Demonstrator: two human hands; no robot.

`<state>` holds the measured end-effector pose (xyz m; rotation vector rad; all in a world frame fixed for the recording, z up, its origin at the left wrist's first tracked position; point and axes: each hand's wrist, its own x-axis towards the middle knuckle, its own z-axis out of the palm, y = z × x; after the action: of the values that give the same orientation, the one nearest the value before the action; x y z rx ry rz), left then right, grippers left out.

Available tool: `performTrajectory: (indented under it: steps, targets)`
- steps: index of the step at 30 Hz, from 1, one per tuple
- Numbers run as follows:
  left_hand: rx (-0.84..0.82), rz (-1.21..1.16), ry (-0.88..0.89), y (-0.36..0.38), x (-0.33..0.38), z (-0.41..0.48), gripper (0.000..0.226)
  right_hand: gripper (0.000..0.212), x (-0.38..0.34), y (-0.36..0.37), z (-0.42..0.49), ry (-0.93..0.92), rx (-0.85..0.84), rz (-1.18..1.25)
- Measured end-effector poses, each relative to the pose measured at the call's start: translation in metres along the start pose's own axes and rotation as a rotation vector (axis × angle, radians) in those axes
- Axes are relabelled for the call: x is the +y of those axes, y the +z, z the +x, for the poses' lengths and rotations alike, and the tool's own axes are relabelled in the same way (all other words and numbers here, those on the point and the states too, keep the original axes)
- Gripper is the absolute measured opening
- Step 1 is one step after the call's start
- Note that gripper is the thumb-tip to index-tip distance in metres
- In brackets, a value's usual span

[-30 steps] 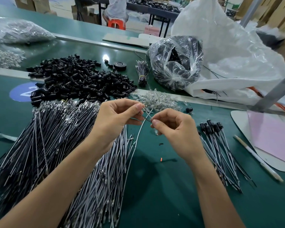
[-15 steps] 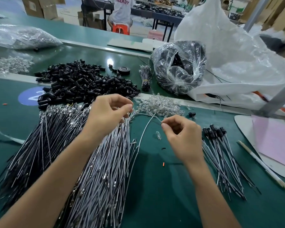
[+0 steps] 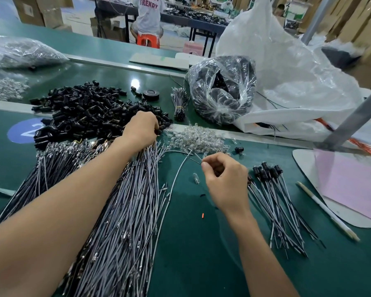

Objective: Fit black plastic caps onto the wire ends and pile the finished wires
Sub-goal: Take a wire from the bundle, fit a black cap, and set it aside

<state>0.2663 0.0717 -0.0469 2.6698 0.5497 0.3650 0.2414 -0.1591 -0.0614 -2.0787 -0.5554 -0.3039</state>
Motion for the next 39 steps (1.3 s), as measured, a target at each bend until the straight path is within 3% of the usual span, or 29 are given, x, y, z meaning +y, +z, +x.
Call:
performTrajectory:
  steps: [8,12,14,19,21,28,39]
  targets:
    - [0.048,0.173,0.076,-0.001,-0.004,-0.001,0.015,0.014,-0.002,0.000,-0.001,-0.017,-0.014,-0.003]
    - [0.324,-0.262,0.099,-0.017,0.011,-0.016,0.016,0.013,-0.002,-0.002,0.000,-0.005,0.005,0.029]
    - [0.384,-0.449,0.080,-0.029,0.023,-0.039,0.011,0.012,-0.002,-0.004,0.002,0.006,0.016,0.083]
    - [0.047,-0.758,-0.089,-0.025,0.033,-0.115,0.013,0.019,-0.007,-0.013,0.004,0.041,-0.062,0.312]
    - [-0.007,-0.963,-0.155,-0.020,0.034,-0.133,0.013,0.021,-0.009,-0.017,0.003,0.034,-0.118,0.374]
    - [0.028,-1.231,-0.175,-0.016,0.032,-0.137,0.019,0.021,-0.013,-0.020,0.002,0.016,-0.191,0.394]
    - [0.026,-1.222,-0.118,-0.012,0.029,-0.135,0.021,0.021,-0.010,-0.022,0.005,-0.015,-0.224,0.396]
